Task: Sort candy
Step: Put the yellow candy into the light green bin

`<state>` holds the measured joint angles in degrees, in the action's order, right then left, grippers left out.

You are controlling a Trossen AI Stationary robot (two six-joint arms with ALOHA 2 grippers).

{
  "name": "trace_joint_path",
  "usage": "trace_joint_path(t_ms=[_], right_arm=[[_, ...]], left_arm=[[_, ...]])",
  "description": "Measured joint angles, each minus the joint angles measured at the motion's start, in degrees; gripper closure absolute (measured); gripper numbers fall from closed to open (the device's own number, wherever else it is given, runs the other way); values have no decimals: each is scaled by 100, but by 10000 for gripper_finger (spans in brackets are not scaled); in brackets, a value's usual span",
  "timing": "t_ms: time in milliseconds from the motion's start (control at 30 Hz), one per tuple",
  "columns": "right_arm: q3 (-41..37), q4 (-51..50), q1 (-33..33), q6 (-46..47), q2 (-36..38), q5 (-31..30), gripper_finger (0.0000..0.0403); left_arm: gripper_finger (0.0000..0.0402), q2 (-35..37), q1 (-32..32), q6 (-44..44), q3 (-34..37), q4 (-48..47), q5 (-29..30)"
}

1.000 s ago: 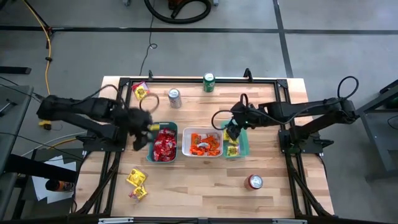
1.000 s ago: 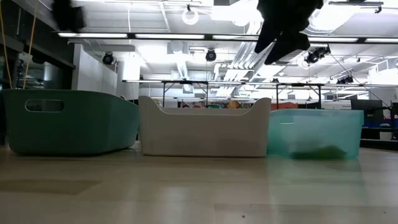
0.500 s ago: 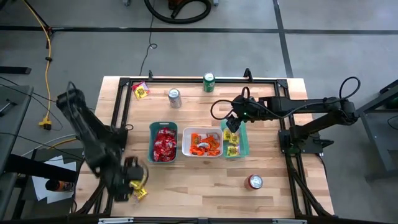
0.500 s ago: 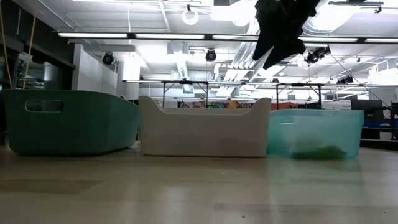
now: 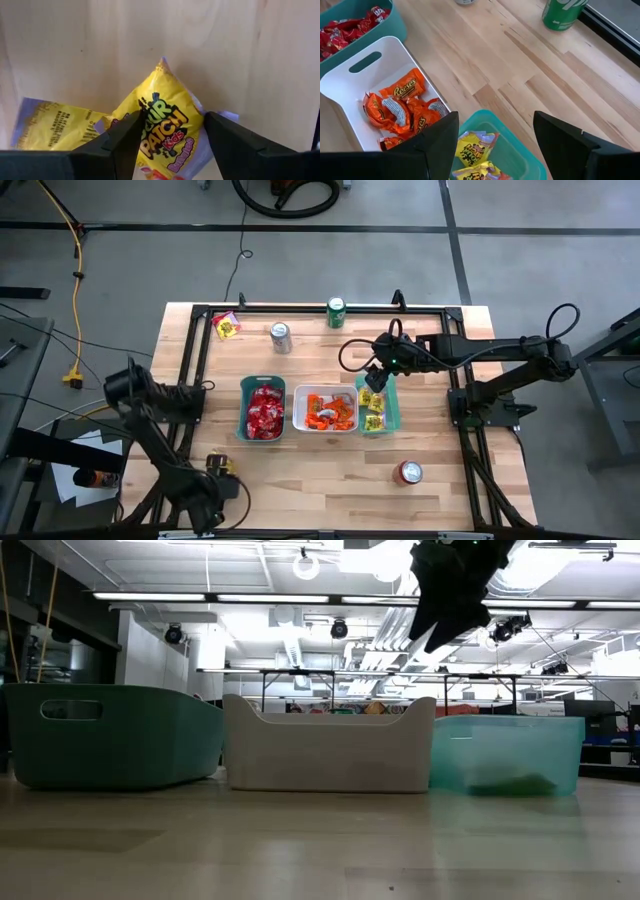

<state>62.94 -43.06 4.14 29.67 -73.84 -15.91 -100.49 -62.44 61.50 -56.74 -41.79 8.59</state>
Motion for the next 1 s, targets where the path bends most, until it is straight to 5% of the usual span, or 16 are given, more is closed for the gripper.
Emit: trace_joint_path(t_ms=[200,400,533,667,800,900,1000], right_arm=[[0,-61,0,4,0,1,150],[0,-35,0,4,0,-13,150],[0,52,0,4,0,-14,150],[0,303,0,7,0,47,150],[0,651,0,119,0,330,150],[0,958,-7,359,0,546,150],[0,1385,-43,531,-2,839,150]], left_arm=[[216,-101,118,286,7,-23,-276],[366,702,354,176,52,-98,-436],[380,1681,537,-416,42,-259,-133],[388,2811,1029,-1127,36,-879,531],[397,3823,1902,-1800,36,-1255,1979],[398,4383,2773,-2567,36,-1034,2900],[399,4719,3741,-3617,88,-429,3047]])
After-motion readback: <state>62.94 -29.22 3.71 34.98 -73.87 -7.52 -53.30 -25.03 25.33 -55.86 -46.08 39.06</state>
